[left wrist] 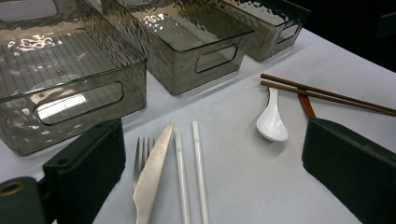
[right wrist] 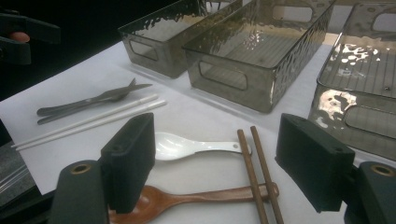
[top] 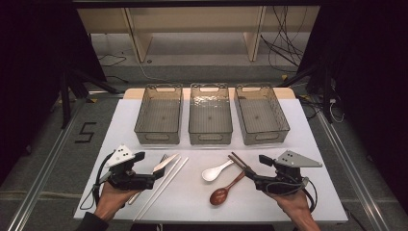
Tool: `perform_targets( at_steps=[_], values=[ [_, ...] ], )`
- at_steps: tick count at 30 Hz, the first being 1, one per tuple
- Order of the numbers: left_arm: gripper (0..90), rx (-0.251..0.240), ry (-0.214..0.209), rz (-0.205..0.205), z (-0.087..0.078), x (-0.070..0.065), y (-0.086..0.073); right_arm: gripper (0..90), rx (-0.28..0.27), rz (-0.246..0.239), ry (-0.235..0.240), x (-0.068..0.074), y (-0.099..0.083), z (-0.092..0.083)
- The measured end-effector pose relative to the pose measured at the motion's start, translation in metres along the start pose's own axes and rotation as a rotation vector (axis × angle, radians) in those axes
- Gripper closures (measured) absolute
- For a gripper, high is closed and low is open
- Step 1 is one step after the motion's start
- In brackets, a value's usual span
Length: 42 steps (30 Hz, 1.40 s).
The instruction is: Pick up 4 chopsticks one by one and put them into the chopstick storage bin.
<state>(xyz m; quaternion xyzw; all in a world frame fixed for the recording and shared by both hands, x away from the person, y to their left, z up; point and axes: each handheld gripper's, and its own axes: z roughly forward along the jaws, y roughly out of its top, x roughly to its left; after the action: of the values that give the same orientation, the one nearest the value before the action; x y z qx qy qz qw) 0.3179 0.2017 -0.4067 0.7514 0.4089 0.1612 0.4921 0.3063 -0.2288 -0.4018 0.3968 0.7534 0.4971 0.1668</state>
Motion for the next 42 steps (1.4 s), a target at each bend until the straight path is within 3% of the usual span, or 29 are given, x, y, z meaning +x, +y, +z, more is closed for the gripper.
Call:
perform_targets(
  at_steps=[17,25,29,34,37,38,39,40,42],
  values=[
    [5.5,0.011,0.000,0.005,0.000,0.000,0.000,29.1,0.023,-0.002,-0.002,-0.003,0.002,0.000],
    [5.5,0.013,0.003,0.004,0.001,0.000,0.000,29.9,0.088,-0.017,0.002,-0.009,0.008,0.000],
    [5.5,0.017,0.005,0.003,0.001,0.000,0.000,32.4,0.169,-0.049,-0.007,-0.012,0.014,0.001],
    [5.5,0.019,0.006,0.002,0.002,0.000,0.000,36.6,0.326,-0.091,-0.022,-0.020,0.018,0.008],
    [5.5,0.020,0.004,0.001,0.002,0.000,0.000,41.5,0.466,-0.088,-0.036,-0.032,0.016,0.018],
    [5.5,0.020,0.004,0.002,0.002,0.000,0.000,41.5,0.466,-0.088,-0.036,-0.032,0.016,0.018],
    [5.5,0.020,0.003,0.002,0.002,0.000,0.000,44.3,0.532,-0.090,-0.045,-0.038,0.014,0.023],
    [5.5,0.022,0.003,0.002,0.002,0.000,0.000,44.3,0.532,-0.090,-0.045,-0.038,0.014,0.023],
    [5.5,0.022,0.004,0.001,0.002,0.000,0.000,47.5,0.607,-0.079,-0.057,-0.046,0.009,0.029]
  ],
)
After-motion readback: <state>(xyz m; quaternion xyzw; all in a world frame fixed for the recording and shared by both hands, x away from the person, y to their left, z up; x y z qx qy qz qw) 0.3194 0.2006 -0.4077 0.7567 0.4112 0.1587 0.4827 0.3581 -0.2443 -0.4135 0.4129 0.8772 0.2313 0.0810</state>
